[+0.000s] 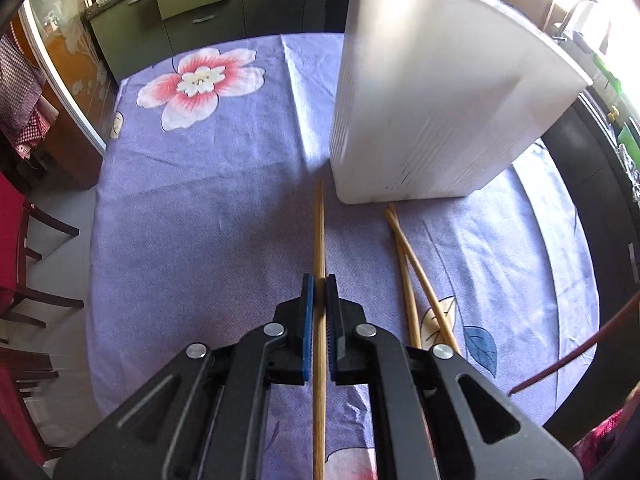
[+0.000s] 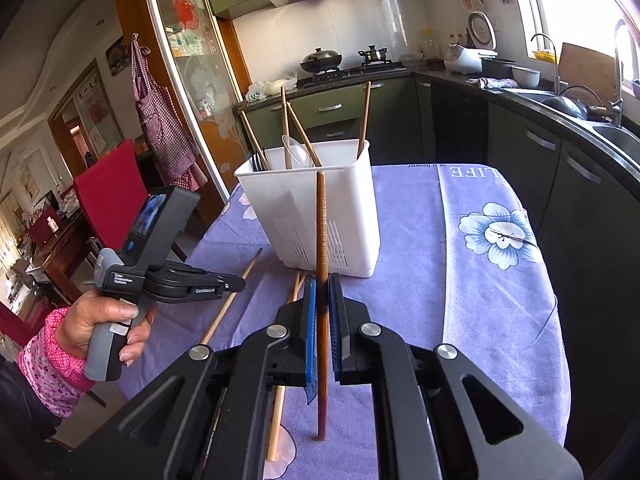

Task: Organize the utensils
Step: 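Carry both chopsticks over the white holder and lower them inside with both grippers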

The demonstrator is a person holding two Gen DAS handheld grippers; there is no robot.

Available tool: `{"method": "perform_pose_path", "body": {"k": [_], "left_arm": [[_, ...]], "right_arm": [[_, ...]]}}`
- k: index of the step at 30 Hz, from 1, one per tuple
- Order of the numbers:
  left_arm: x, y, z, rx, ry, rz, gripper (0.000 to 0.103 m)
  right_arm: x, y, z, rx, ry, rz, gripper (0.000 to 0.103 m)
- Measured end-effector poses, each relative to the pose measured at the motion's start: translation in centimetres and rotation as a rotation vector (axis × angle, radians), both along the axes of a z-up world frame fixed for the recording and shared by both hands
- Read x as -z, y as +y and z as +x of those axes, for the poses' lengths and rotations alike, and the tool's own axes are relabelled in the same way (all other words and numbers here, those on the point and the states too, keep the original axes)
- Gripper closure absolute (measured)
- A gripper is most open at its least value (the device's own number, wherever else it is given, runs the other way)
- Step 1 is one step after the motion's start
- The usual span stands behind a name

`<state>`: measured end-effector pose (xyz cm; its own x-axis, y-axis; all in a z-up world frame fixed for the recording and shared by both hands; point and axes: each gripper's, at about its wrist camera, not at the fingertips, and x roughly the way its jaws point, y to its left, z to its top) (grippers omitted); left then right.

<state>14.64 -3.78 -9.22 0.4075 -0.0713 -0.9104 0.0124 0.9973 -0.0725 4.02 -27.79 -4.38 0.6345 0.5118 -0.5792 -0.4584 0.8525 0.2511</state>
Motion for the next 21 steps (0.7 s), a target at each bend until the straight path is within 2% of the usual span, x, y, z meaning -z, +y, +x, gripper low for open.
{"method": "perform_pose_path", "body": {"k": [5,8,14,21], "left_arm": [[-5.2,-0.2,-3.6,0.047,-0.138,-0.007,0.097],[-7.2,-0.1,-5.5,0.065,-0.192,-0.026,0.097],[-9.8,-0.1,-8.8,0.094,-0.274,-0.025,0.097],[-11.2,0.0,-9.6,0.112,-0.31,-0.041,0.097]], "right_arm": [[-0.9,-0.2,-0.6,0.0,-0.022,0.006,0.096],[-1.3,0.0,-1.0,-0.002,-0.03,0.006,0.096],[-1.9,0.5,-1.6,-0.01,-0.042,-0.003,0.096],[-2.4,0.8,-1.8,-0.017,-0.05,-0.008,0.096]]}}
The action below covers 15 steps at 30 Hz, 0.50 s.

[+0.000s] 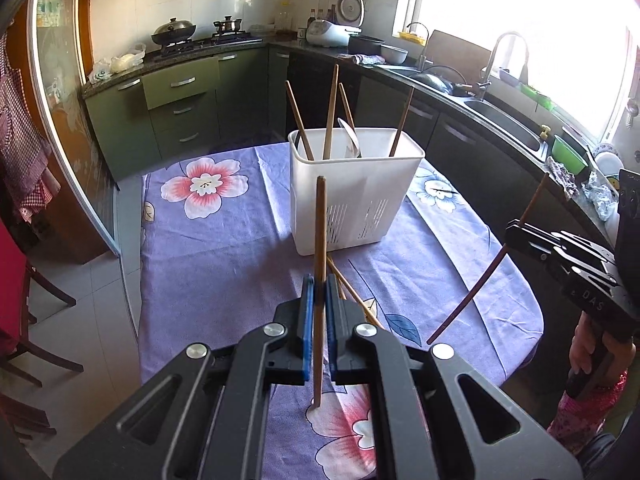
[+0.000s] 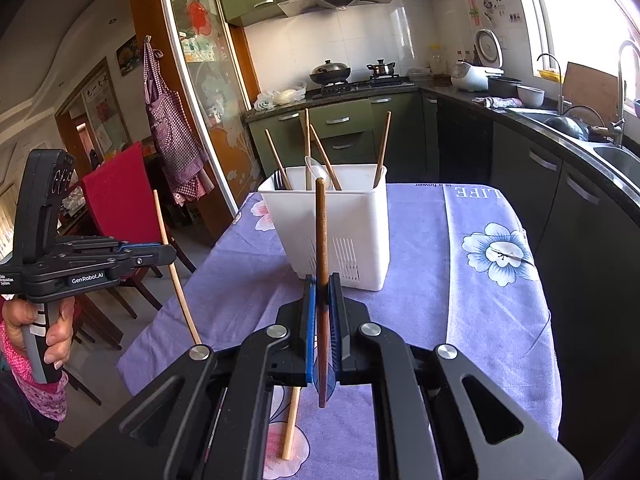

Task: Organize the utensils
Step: 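Carry both chopsticks over the white holder and lower them inside with both grippers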

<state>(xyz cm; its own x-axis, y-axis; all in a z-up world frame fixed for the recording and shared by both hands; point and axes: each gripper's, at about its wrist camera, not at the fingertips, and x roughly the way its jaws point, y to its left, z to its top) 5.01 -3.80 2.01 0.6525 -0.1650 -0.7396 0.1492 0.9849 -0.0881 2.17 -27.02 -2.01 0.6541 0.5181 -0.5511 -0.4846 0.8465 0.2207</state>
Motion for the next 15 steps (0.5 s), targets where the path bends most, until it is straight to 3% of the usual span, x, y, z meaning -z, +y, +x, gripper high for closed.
{"method": "perform_pose_path", "body": {"k": [8,15], "left_arm": [[-3.0,-0.6,1.3,0.045,-0.02,-0.035,0.097],[-8.6,-2.1,3.1,0.087,-0.103,-0.033,0.097]], "right_arm": [[-2.4,0.0,0.4,-0.009,-0.036,0.013,0.096],[-7.6,0.2,1.3,-0.018,-0.119,0.033,0.096]]}}
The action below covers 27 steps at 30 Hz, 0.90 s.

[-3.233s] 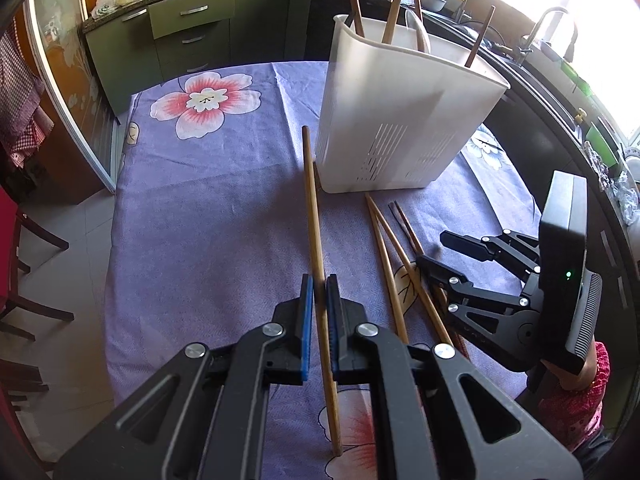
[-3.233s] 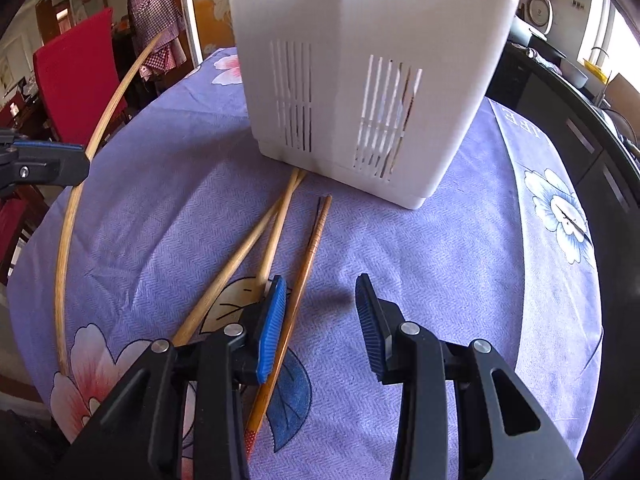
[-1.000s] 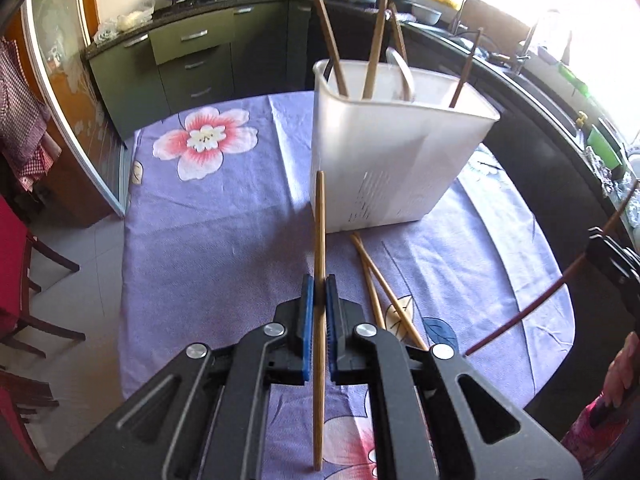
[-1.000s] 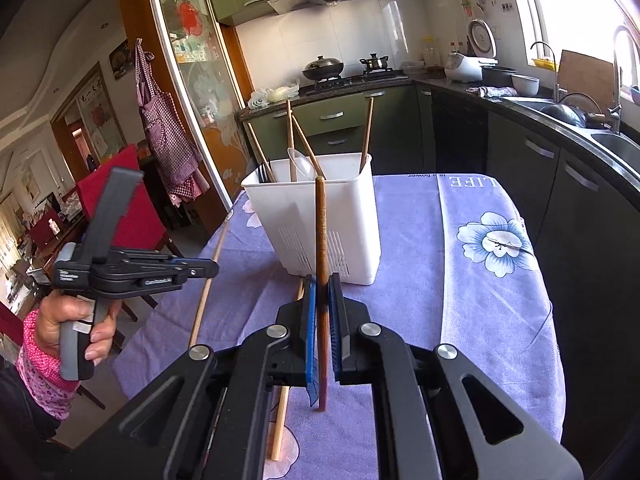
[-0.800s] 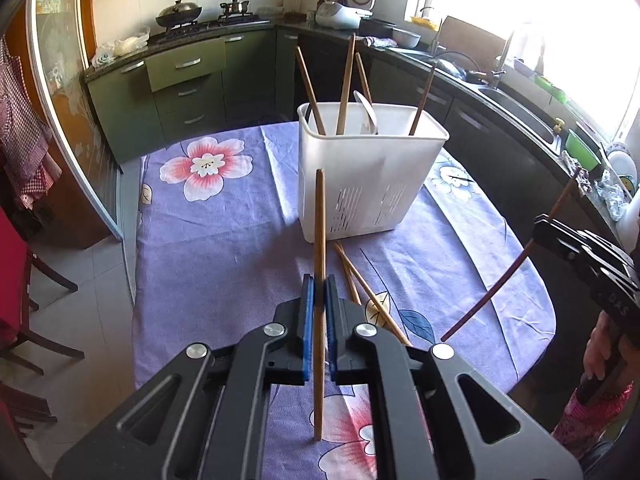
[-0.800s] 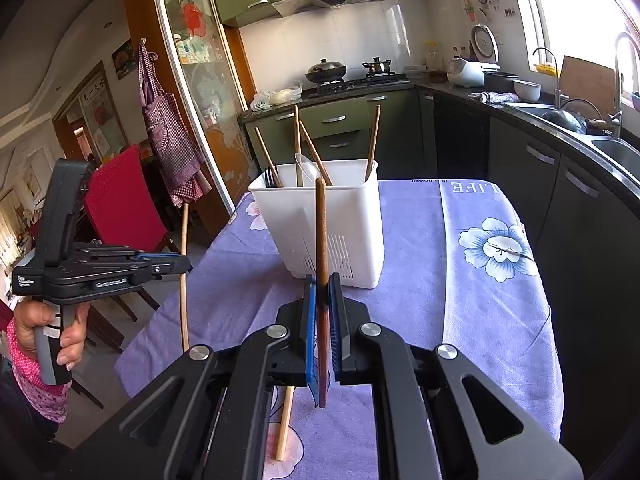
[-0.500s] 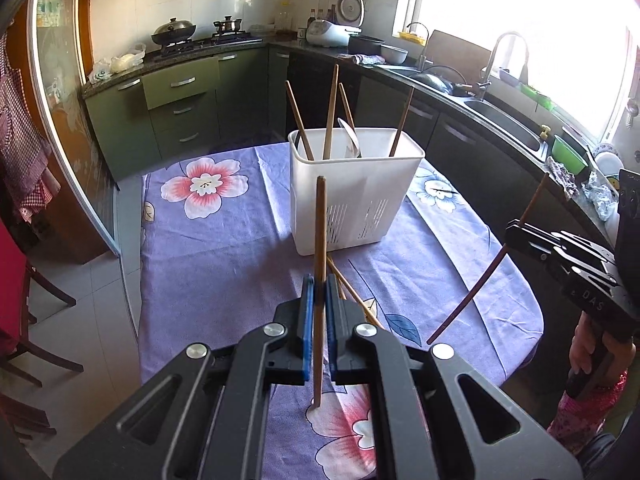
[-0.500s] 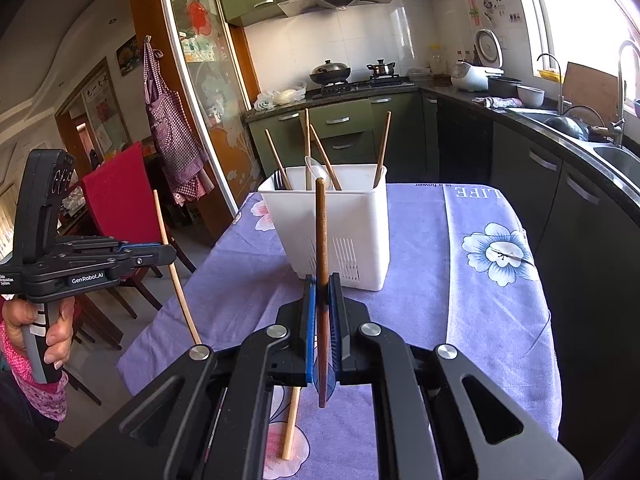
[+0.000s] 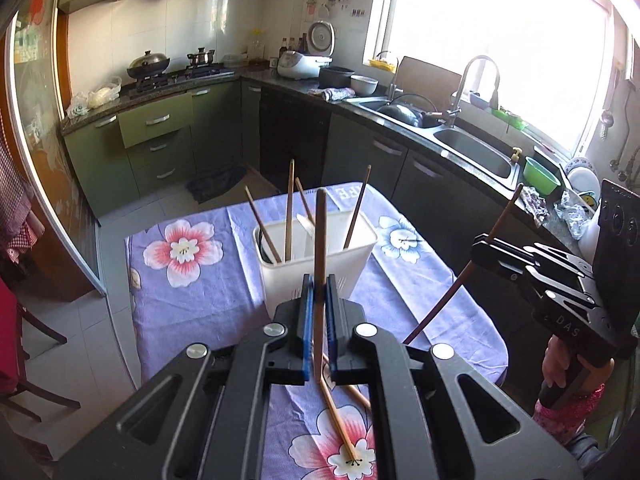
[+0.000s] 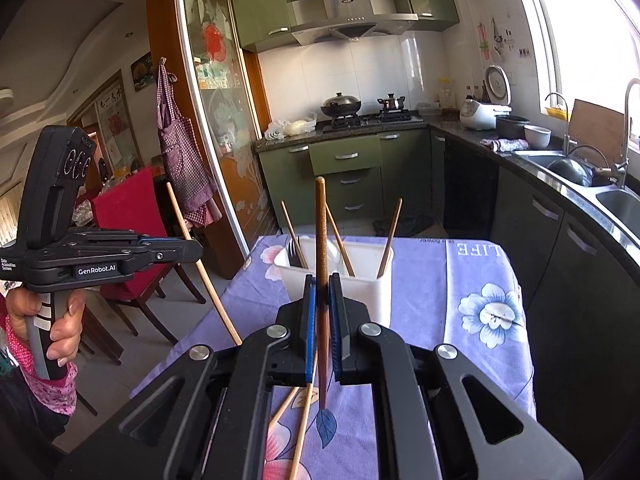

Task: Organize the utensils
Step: 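Carry both chopsticks over the white holder and lower them inside with both grippers, then open both grippers and withdraw them from the holder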

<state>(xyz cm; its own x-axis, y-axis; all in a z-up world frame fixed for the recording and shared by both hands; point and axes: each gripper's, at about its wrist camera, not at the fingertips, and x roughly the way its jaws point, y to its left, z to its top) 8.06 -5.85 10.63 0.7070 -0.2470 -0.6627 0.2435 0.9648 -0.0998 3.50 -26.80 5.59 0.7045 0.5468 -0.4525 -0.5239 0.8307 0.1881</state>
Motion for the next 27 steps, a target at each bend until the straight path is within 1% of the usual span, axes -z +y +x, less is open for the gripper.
{"method": "perform_pose_path", "body": {"k": [5,8,11,13,16,18,21,26,27], "left_arm": [[-4.6,-0.6,1.4,-0.019,-0.114,0.003,0.097],[-6.6,-0.7,2.7,-0.036,-0.166,0.006,0.097],[-7.6,-0.9,4.4,-0.062,-0.21,0.017,0.097],[-7.5,-1.0,5.8,-0.077,-0.214,0.023,0.097],[-6.2,-1.0,7.7,-0.094,-0.206,0.03,0.097],[-4.9,-1.0,8.8,-0.103,-0.189,0.036,0.097],[-2.5,-1.1,10.2,-0.097,-0.135,0.038,0.097],[0.4,-0.8,10.8,-0.1,-0.083,0.043,0.097],[0.6,-0.7,10.8,-0.104,-0.079,0.044,0.095]], "right_arm": [[-4.7,0.4,1.4,0.006,-0.083,0.032,0.096],[-7.2,0.7,2.9,0.018,-0.134,0.055,0.096],[-8.8,1.5,4.7,0.043,-0.175,0.06,0.096],[-9.2,2.1,6.3,0.067,-0.187,0.052,0.096],[-8.5,3.1,8.8,0.1,-0.182,0.034,0.096],[-7.1,3.7,10.4,0.115,-0.163,0.027,0.096],[-4.5,4.4,12.6,0.12,-0.106,0.013,0.096],[-0.7,5.2,14.3,0.109,-0.045,-0.015,0.095],[-0.4,5.4,14.5,0.106,-0.038,-0.021,0.093]]}}
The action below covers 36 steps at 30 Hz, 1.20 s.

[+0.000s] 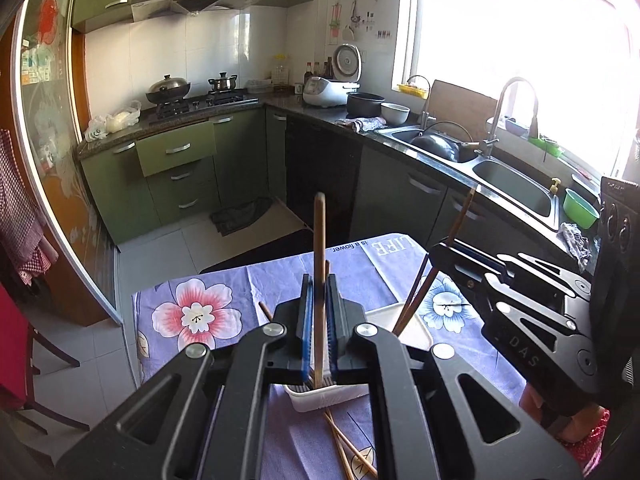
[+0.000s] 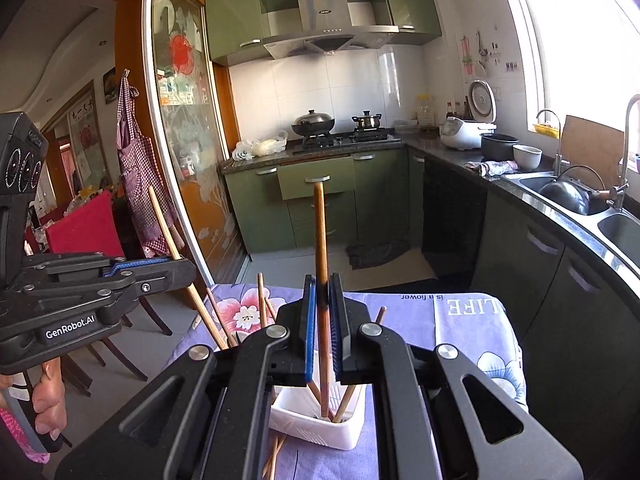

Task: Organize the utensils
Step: 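Open both grippers and withdraw them from the holder, then move the left gripper to a remaining chopstick while right closes on another chopstick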

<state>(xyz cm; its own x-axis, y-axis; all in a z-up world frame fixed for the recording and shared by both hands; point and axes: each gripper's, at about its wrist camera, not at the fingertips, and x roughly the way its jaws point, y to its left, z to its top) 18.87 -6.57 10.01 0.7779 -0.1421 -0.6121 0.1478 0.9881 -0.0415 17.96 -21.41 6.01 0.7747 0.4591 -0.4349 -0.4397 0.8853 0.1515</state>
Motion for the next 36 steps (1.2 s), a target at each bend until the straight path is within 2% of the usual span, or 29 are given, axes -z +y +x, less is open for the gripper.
{"method": "perform_pose_path", "body": {"k": [2,5,6,7,8,10,12,15,18,22,24,26,33,36], "left_arm": [[0.2,0.1,0.0,0.005,0.011,0.003,0.089],[-0.1,0.0,-0.6,-0.003,-0.007,0.001,0.07],[-0.3,0.0,-0.9,-0.005,-0.014,0.001,0.068],[-0.5,0.1,-1.2,-0.004,-0.017,-0.003,0.067],[-0.7,0.1,-1.7,0.0,-0.016,-0.01,0.061],[-0.7,0.2,-2.8,-0.002,-0.015,-0.012,0.052],[0.1,0.1,-4.0,-0.001,0.007,-0.008,0.047],[2.9,0.4,-5.5,0.008,0.091,-0.029,0.046],[6.1,1.0,-6.9,0.009,0.168,-0.07,0.046],[8.4,2.7,-8.6,-0.04,0.183,-0.113,0.046],[8.9,3.6,-9.3,-0.069,0.179,-0.121,0.046],[9.1,4.5,-9.7,-0.088,0.183,-0.134,0.046],[9.3,6.3,-10.5,-0.108,0.175,-0.133,0.046],[9.6,6.5,-10.5,-0.102,0.181,-0.144,0.046]], "right_arm": [[0.5,0.2,0.0,-0.007,0.011,-0.008,0.088],[0.4,-0.1,-0.6,-0.005,0.002,-0.006,0.087],[0.2,-0.4,-1.0,-0.004,-0.005,-0.001,0.087],[-0.1,-0.6,-1.6,-0.004,-0.016,0.004,0.087],[-0.3,-0.9,-2.5,-0.005,-0.028,0.007,0.085],[-0.3,-1.8,-4.5,-0.006,-0.043,0.012,0.075],[0.6,-2.5,-6.4,-0.016,-0.037,0.002,0.075],[3.3,-3.2,-8.3,-0.029,0.035,-0.028,0.075],[8.0,-2.5,-9.2,-0.071,0.159,-0.109,0.075],[15.0,0.0,-9.1,-0.136,0.323,-0.211,0.075],[17.5,1.1,-8.7,-0.171,0.379,-0.222,0.075],[19.1,2.3,-8.4,-0.19,0.409,-0.236,0.075],[20.7,5.1,-6.9,-0.208,0.446,-0.307,0.076],[21.3,5.7,-6.7,-0.209,0.458,-0.336,0.082]]}}
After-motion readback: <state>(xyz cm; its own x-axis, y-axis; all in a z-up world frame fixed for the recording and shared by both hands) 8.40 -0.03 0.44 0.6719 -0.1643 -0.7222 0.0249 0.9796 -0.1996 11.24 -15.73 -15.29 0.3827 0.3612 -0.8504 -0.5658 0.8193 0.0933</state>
